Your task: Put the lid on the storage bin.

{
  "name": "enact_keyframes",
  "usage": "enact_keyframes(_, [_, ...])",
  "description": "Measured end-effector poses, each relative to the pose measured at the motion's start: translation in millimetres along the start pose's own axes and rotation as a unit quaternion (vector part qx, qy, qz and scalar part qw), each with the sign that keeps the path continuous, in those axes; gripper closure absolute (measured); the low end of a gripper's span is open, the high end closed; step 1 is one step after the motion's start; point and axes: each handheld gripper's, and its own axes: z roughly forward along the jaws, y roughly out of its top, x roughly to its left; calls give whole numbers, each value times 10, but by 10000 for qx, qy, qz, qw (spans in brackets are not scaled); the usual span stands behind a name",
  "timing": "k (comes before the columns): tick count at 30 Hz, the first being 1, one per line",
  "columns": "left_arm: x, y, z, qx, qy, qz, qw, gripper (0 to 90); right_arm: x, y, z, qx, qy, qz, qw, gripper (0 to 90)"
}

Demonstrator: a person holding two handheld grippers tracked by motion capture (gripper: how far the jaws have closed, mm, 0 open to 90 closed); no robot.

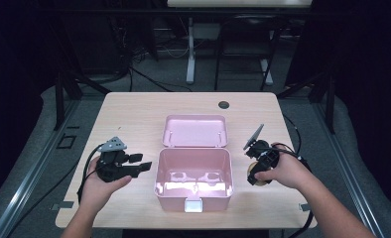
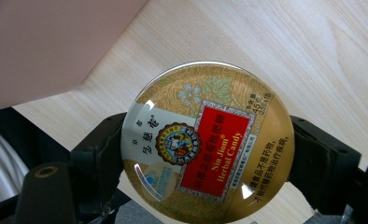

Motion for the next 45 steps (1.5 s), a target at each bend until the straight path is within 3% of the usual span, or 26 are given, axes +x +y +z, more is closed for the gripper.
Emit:
enact_keyframes(33, [8,-5,2,-20,-11,-36,10000,488,197,224,-412,-61,-161,-404,9990,197])
enact_keyframes(40, [8,-6,4,-1,-23,-34,10000,488,227,254,-425,-22,-200,-758,9969,198])
enact_keyframes(45, [9,-6,6,3,-25,-32,10000,488,241,259,-449,-35,-298,-1189,9925,198])
